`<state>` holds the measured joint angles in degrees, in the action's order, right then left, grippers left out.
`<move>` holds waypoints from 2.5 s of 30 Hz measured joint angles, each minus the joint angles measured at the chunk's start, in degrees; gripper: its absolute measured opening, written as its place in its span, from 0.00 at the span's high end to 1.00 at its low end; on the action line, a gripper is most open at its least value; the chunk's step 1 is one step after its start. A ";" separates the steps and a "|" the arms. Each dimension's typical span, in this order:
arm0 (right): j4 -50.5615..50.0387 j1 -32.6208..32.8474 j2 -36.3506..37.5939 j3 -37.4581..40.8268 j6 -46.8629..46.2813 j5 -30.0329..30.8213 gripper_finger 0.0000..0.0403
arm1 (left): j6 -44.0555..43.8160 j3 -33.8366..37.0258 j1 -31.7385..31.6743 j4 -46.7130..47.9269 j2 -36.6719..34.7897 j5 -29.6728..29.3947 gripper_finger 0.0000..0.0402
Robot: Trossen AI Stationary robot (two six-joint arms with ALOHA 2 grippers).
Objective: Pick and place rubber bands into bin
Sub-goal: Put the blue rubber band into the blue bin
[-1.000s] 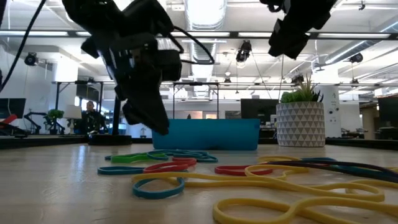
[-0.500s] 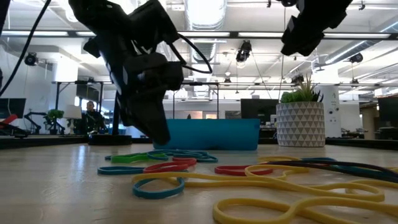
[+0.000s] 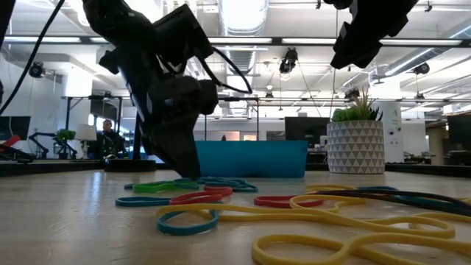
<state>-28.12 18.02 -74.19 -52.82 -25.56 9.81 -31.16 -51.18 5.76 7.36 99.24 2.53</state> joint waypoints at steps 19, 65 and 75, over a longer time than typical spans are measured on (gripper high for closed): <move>0.02 -0.02 0.00 1.10 0.00 2.39 0.85 | 1.53 0.00 0.81 0.58 0.79 -1.64 0.99; 4.95 -0.02 -0.02 3.65 -1.07 2.39 0.86 | 9.55 -1.97 0.31 14.44 -0.64 -1.20 0.73; 4.94 -0.02 -0.02 3.65 -1.30 2.39 0.86 | 9.93 -1.88 0.33 15.64 -0.48 -5.14 0.82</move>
<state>-23.18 18.00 -74.22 -49.17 -26.86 12.21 -21.23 -53.06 6.09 23.00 98.76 -2.61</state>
